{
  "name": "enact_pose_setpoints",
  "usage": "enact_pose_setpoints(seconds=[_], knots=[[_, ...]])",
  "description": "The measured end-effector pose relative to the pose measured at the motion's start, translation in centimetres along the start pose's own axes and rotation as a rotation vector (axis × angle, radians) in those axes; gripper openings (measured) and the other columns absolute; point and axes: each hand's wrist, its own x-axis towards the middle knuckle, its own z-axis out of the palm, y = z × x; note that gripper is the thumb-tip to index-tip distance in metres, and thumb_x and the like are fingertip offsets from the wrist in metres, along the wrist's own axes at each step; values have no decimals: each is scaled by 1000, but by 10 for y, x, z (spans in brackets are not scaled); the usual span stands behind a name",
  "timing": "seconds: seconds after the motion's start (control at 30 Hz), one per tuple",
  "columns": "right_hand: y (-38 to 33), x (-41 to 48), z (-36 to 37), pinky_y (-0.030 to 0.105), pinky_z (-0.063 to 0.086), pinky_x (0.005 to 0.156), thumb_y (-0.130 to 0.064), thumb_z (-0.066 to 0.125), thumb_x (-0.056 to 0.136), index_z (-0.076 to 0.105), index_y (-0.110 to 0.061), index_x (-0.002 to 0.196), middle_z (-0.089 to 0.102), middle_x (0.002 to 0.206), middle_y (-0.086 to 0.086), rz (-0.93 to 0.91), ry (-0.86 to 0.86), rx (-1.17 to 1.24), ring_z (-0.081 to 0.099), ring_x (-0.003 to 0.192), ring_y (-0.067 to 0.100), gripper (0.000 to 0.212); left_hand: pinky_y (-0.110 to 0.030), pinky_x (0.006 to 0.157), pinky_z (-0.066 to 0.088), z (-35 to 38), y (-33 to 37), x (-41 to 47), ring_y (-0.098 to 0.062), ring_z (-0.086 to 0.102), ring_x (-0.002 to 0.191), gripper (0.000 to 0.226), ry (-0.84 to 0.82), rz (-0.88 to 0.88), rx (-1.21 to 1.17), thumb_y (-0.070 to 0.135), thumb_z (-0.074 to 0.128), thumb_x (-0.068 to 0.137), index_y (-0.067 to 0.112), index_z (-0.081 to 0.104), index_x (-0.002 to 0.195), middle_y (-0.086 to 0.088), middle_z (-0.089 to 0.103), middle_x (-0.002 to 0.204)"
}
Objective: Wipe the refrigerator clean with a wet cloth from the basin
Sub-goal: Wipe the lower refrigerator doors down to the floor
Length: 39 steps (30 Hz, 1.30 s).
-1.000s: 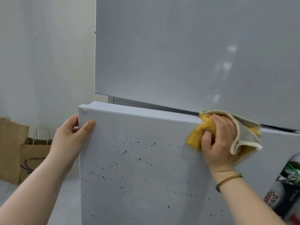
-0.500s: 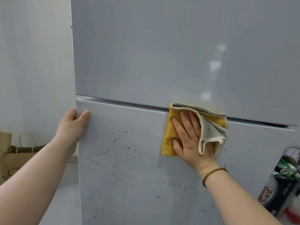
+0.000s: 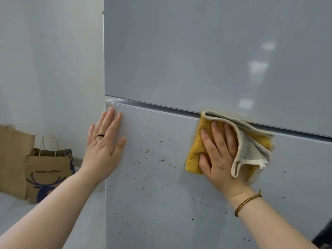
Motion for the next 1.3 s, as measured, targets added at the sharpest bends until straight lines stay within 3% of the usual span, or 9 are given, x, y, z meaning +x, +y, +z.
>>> enact_pose_setpoints(seconds=[0.17,0.3,0.47,0.63,0.7,0.9,1.1,1.2,1.3], knots=[[-49,68,25,38,0,115,-25,40,83,32,-16,133,23,142,8,-200,-67,96,17,135,28,52,4,99,-10,-9,-12,4,28,-14,121,61,-59,39,-98,53,16,76,34,2,133,32,-4,135],[-93,72,44,36,-5,117,-28,39,86,27,-12,136,16,146,8,6,-44,156,-4,142,20,54,9,94,-5,-12,-5,4,36,-10,113,46,-74,-7,-284,45,25,81,51,2,120,40,-1,127],[-143,7,67,40,-5,116,-29,29,90,10,-12,144,-19,153,13,-200,-186,4,-20,141,24,60,8,93,-5,-12,-5,4,31,-10,117,44,-98,6,-332,38,24,81,55,3,115,43,-2,125],[-133,5,61,45,13,115,-28,49,89,19,-14,141,16,148,4,-463,-271,-78,20,139,26,63,-4,101,-1,-19,-4,4,20,-5,124,45,-143,-40,-369,40,24,79,58,1,113,36,2,131],[-111,40,43,38,13,113,-29,50,82,23,-15,137,21,143,4,-385,-159,64,26,132,25,63,-3,100,-1,-23,-1,4,22,-4,122,45,-136,-44,-381,39,24,79,58,2,113,31,4,135],[-90,72,39,41,-9,114,-46,39,80,30,-16,134,22,141,10,136,-10,-111,12,135,26,62,10,90,-4,-18,3,2,20,-4,123,44,-103,-36,-372,37,24,80,56,2,114,45,-1,121],[-161,16,73,40,-11,114,-39,27,81,10,-16,143,-9,152,17,-150,-209,-96,-24,140,28,69,9,91,-2,-22,4,2,32,-4,114,42,-117,-43,-387,41,23,79,59,6,112,45,2,122],[-168,10,70,39,-10,114,-36,25,81,27,-22,136,22,146,5,-310,-308,-104,1,140,32,57,-10,103,-2,-23,5,3,18,-5,125,41,-138,-8,-316,43,26,84,53,9,120,36,0,132],[-145,24,57,35,10,112,-36,26,80,53,-28,128,50,137,-2,-471,-275,-42,26,127,20,56,-15,104,-2,-26,6,2,13,-5,126,42,-138,-23,-265,34,34,96,41,18,134,30,1,135]])
